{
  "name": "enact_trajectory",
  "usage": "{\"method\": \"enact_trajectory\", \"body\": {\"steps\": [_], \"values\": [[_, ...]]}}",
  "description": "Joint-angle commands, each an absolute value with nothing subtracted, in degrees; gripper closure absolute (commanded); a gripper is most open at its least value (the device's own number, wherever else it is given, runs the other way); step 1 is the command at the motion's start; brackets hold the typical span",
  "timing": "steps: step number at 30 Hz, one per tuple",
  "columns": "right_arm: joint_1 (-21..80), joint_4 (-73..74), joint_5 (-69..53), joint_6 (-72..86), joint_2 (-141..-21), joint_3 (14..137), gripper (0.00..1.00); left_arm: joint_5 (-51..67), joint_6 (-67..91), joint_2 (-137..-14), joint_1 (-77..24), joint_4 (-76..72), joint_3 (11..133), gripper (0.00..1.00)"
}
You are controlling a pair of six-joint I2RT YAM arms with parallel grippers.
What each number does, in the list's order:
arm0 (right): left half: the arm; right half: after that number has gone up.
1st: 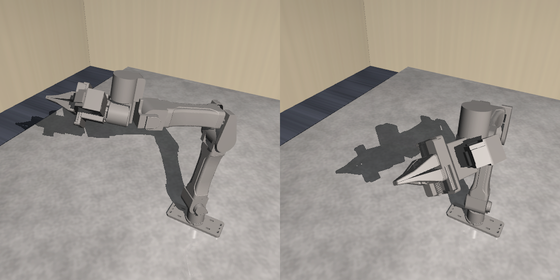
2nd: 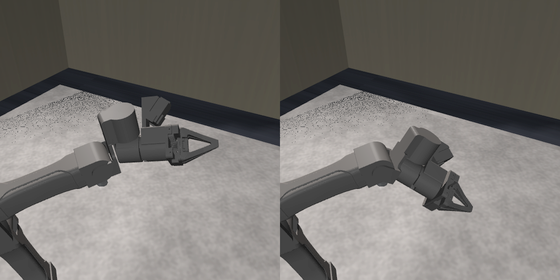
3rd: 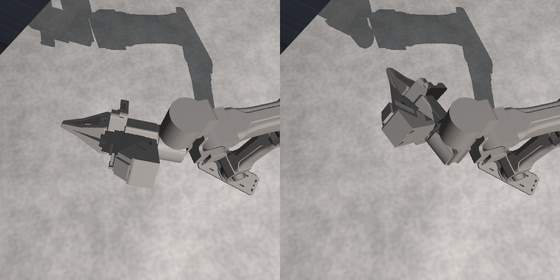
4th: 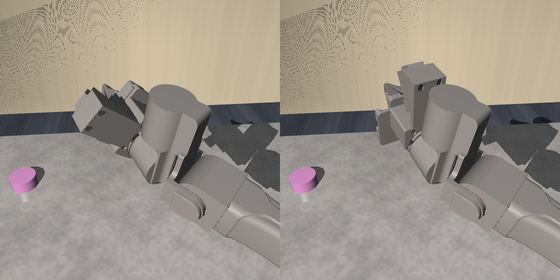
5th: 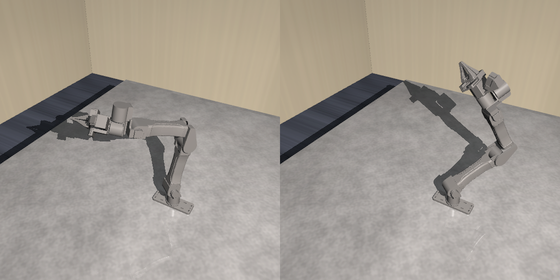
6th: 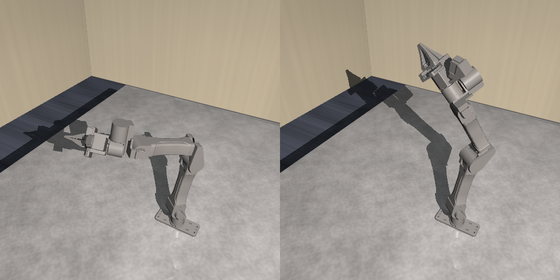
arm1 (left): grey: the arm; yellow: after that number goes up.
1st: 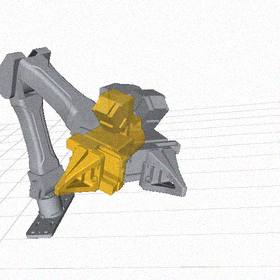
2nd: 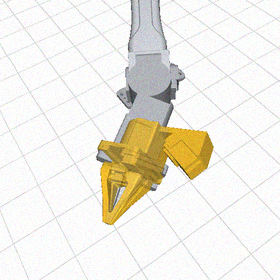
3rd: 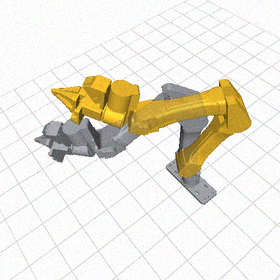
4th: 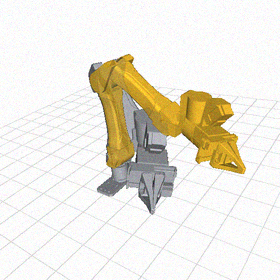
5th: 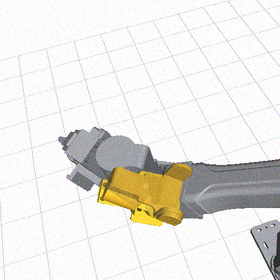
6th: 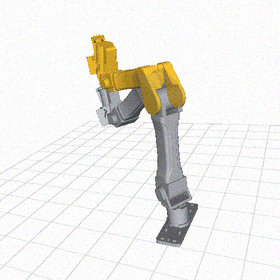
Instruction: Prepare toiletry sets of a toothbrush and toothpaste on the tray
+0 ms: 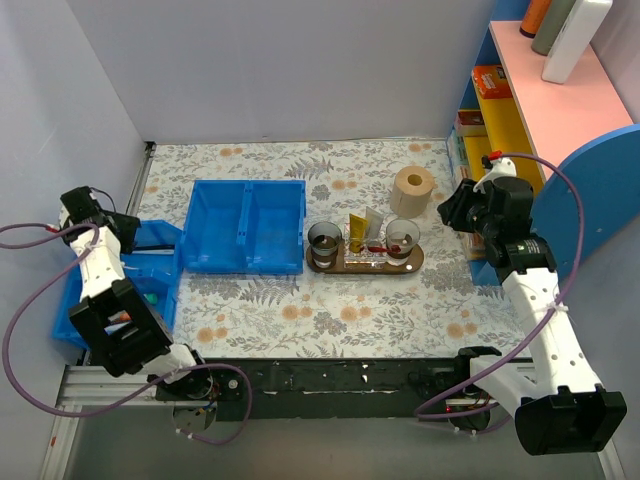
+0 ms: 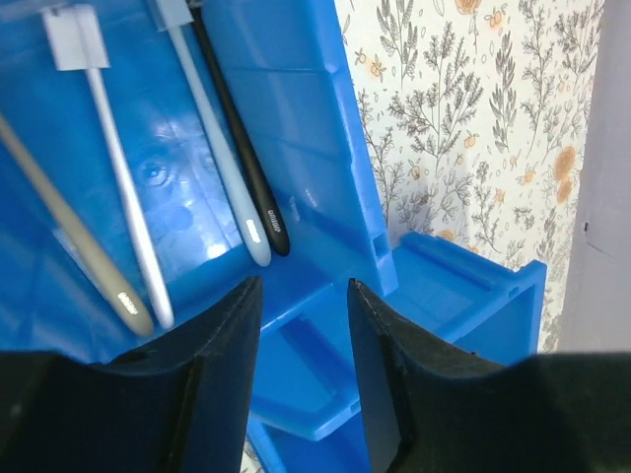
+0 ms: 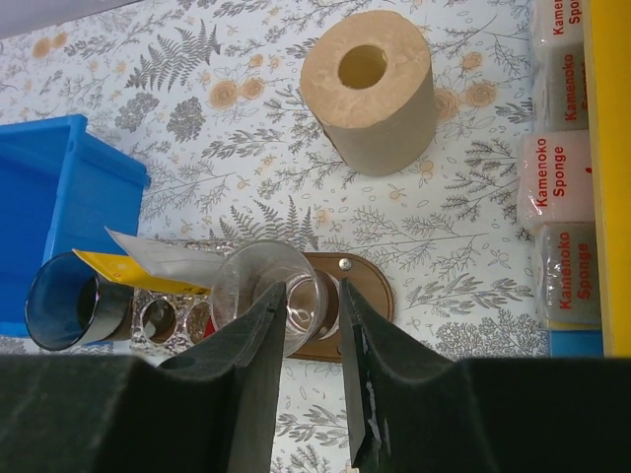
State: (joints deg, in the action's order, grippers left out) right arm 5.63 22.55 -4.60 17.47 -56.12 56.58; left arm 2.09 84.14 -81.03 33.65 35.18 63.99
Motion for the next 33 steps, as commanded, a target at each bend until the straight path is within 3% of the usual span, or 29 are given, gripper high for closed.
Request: {"method": "enact_trajectory", "body": {"steps": [1,5,33], "values": [[5.2,21.0,-4.0,19.8,-55.1,55.9,0.65,6.3,84.5,-83.8,34.1,32.8,66.2,0.64],[5.2,21.1,-4.2,20.9,-54.9,55.3,0.66,1.8,84.9,-85.2,34.1,36.6,66.9,0.7],[5.3,20.7,-2.6,22.3,-56.2,55.3,0.66,-1.0,91.1,-97.4,34.2,34.1,62.8,0.73]]}}
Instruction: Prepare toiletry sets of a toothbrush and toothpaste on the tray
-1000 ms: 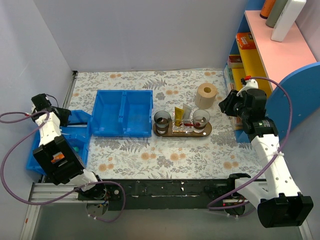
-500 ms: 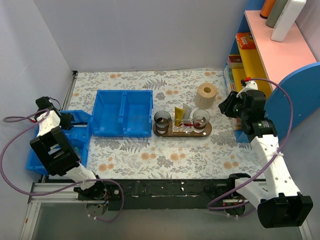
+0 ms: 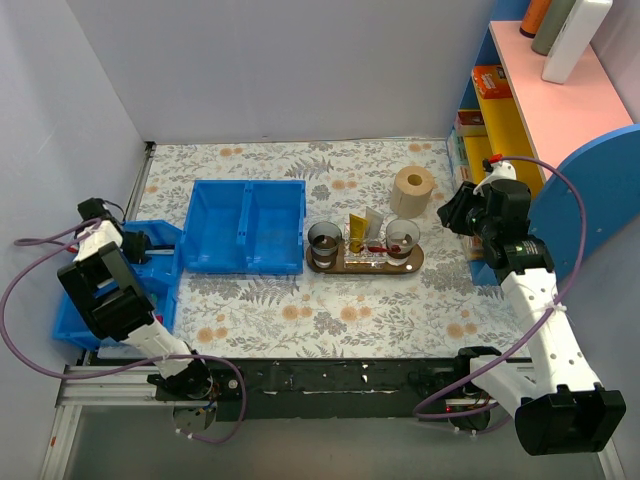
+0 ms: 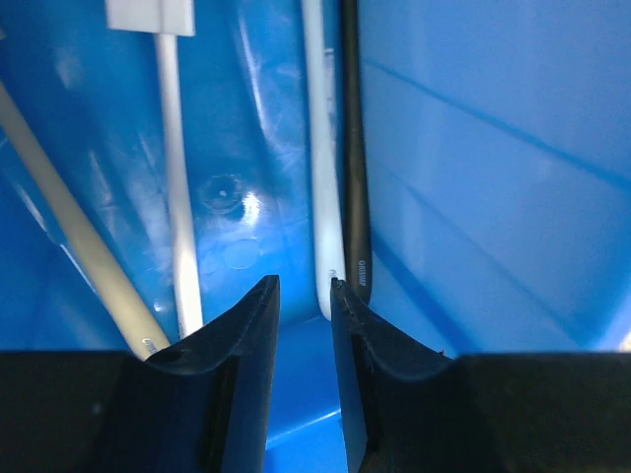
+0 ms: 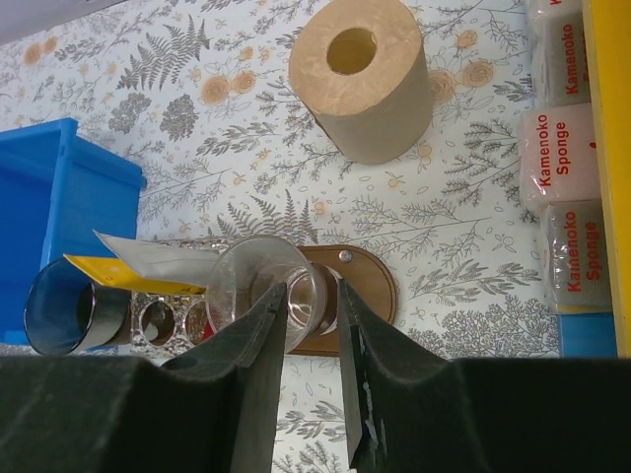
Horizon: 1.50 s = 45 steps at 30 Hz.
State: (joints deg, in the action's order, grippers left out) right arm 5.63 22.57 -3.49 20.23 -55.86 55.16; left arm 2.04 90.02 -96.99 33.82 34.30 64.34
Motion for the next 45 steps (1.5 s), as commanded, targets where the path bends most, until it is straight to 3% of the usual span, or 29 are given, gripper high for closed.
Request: {"method": "enact_trajectory", "body": {"steps": [1,11,33,45], "values": [[5.3,20.7,-2.6,22.4,-56.2,55.3,0.66,-1.3,91.5,-97.6,34.2,34.0,62.7,0.73],[5.3,21.4,-2.8,21.8,-57.4,56.6,0.66,-5.8,93.4,-100.0,34.2,38.1,63.5,0.72],[5.2,21.6,-4.2,22.4,-58.9,56.8,0.66,-14.6,95.1,-101.6,34.2,49.1,72.6,0.46],[5.2,21.3,-4.4,22.4,-59.6,57.7,0.66,-13.5,94.4,-103.1,34.2,47.0,68.6,0.34]]}}
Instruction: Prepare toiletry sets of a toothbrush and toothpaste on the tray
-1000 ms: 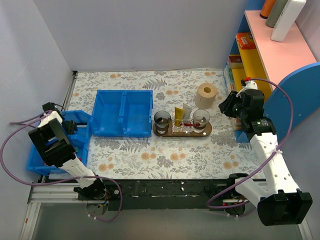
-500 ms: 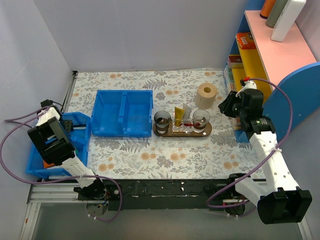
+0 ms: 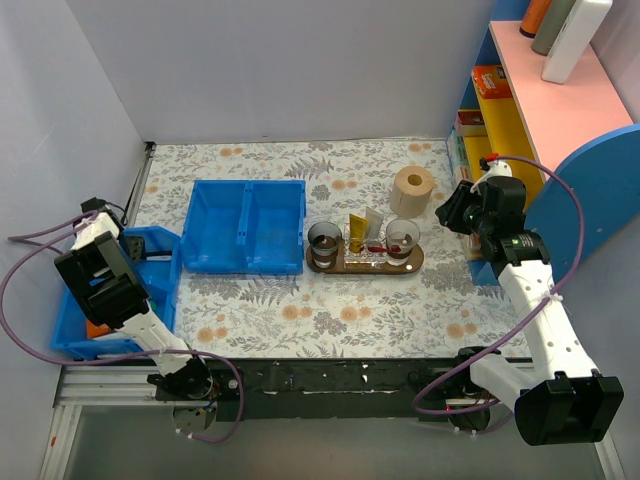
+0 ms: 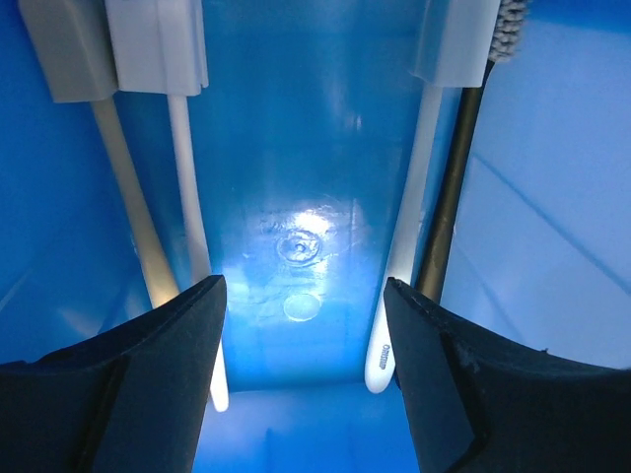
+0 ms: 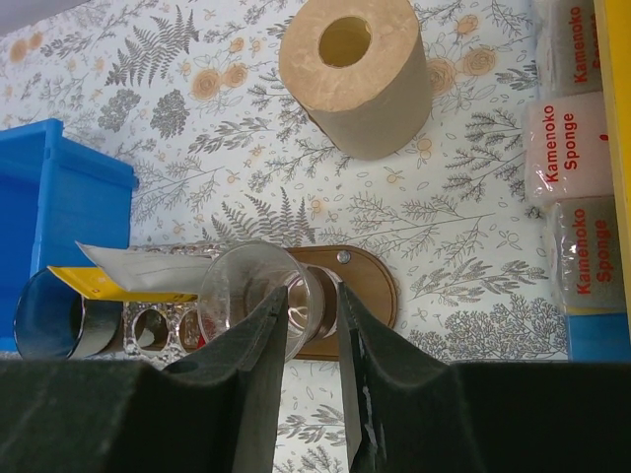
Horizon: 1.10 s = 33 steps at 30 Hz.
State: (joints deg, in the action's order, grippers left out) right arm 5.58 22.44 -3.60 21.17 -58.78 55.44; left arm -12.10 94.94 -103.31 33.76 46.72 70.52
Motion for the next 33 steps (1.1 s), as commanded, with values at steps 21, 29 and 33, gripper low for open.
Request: {"method": "enact_trajectory", "body": {"steps": [21,29,33], "values": [[5.3,21.0,-3.7,21.8,-59.6,57.9,0.66,-9.1,91.7,-101.8,34.2,40.4,68.7,1.0],[5.2,20.5,-4.0,21.8,-59.2,57.6,0.66,-9.3,93.4,-96.5,34.2,43.7,72.7,1.0],[5.2,20.2,-4.4,21.9,-58.9,57.1,0.66,-11.2,93.1,-94.0,34.3,46.0,74.2,1.0]]}}
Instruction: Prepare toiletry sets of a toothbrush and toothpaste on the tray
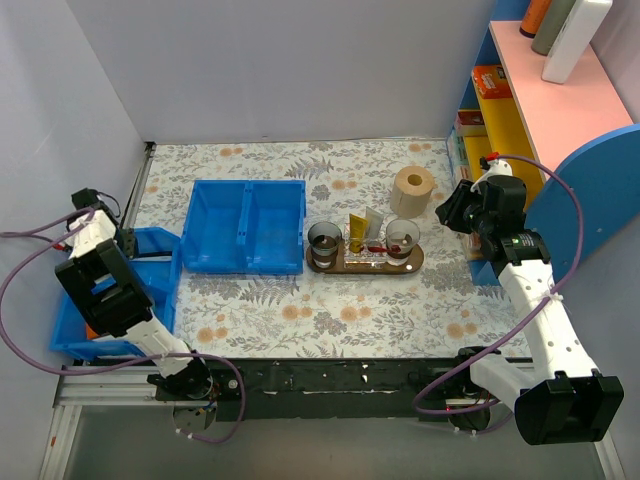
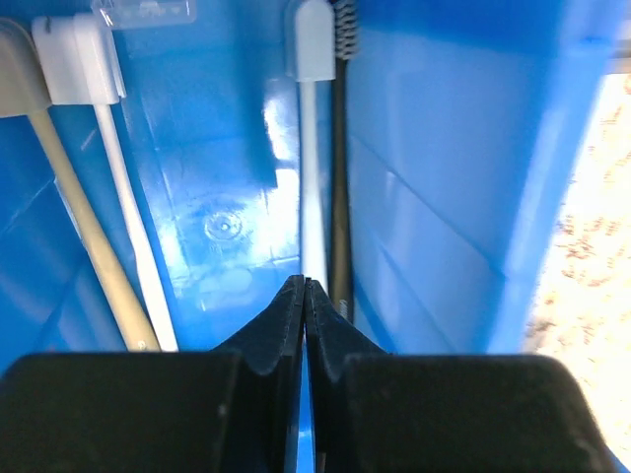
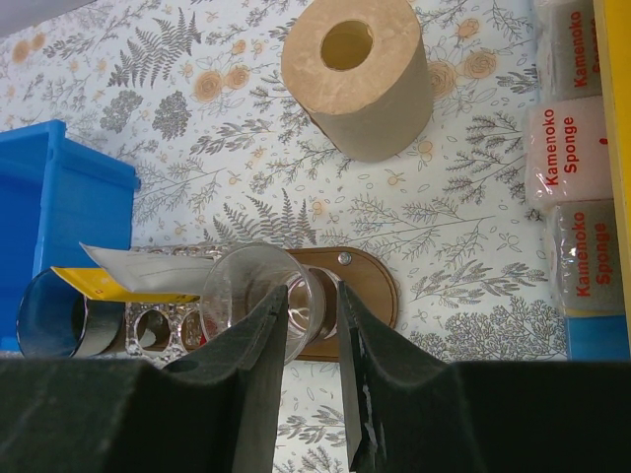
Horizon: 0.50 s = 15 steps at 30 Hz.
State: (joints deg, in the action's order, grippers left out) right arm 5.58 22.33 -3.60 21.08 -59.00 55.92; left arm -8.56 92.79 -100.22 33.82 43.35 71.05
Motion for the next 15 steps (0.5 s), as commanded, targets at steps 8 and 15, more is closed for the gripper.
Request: {"method": "enact_trajectory", "body": {"steps": [8,15], "values": [[5.3,20.0,-4.7,21.5,-58.6,56.3,0.66,-9.6,92.6,-92.2,34.6,45.5,73.0,1.0],[5.2,19.9,-4.8,21.1,-58.9,56.3,0.66,-4.0,96.8,-91.7,34.6,39.0,65.1,0.8]]}}
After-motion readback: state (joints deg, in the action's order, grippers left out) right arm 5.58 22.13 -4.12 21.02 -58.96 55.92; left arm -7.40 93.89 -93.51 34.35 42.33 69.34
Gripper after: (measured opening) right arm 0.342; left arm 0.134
